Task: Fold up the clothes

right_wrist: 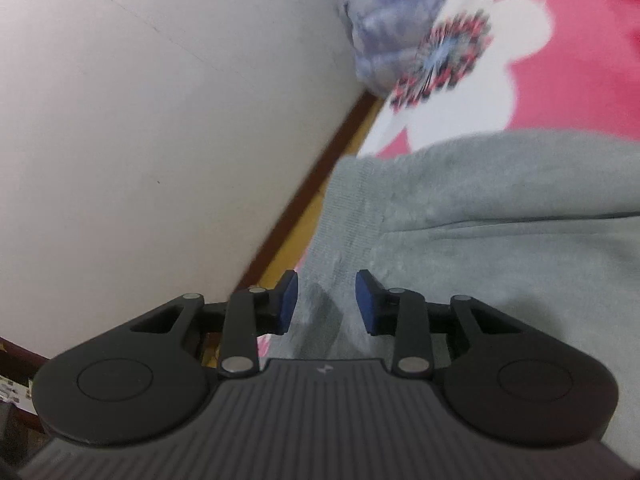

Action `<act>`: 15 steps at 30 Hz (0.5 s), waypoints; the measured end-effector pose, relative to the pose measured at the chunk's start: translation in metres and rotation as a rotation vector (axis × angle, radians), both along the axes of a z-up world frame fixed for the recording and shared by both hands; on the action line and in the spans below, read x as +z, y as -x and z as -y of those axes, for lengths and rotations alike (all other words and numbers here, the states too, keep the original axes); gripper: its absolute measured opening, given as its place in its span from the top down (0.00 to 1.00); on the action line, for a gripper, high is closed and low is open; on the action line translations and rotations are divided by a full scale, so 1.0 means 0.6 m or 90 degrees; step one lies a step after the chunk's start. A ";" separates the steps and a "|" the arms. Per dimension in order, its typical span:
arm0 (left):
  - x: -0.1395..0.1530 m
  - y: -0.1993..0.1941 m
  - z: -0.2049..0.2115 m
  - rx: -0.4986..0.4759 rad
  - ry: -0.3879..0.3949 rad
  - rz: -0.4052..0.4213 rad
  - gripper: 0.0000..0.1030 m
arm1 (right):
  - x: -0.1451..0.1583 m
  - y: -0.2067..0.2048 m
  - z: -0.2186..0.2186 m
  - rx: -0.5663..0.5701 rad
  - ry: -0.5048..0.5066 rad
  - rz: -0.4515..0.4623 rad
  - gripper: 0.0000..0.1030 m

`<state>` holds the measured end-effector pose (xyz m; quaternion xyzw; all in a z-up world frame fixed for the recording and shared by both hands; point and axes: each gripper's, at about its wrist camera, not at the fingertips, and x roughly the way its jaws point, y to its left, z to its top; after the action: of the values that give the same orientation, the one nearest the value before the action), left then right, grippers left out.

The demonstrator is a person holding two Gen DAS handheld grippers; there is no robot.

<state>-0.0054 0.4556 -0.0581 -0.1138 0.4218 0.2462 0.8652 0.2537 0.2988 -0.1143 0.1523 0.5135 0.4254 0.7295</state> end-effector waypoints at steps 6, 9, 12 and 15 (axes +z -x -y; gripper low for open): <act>0.022 -0.023 0.080 -0.117 0.015 0.032 0.59 | 0.119 0.076 0.278 -0.102 -0.031 0.084 0.70; 0.018 -0.025 0.110 -0.144 -0.010 0.010 0.70 | 0.179 0.128 0.449 -0.188 0.007 0.120 0.70; 0.014 -0.027 0.140 -0.171 -0.035 -0.013 0.73 | 0.273 0.209 0.633 -0.307 0.109 0.194 0.70; 0.010 -0.029 0.170 -0.197 -0.060 -0.035 0.66 | 0.385 0.313 0.786 -0.417 0.195 0.289 0.69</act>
<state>0.0118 0.3537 -0.0519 0.0005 0.4459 0.1324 0.8852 0.0657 -0.1728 0.1169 0.0997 0.3213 0.1131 0.9349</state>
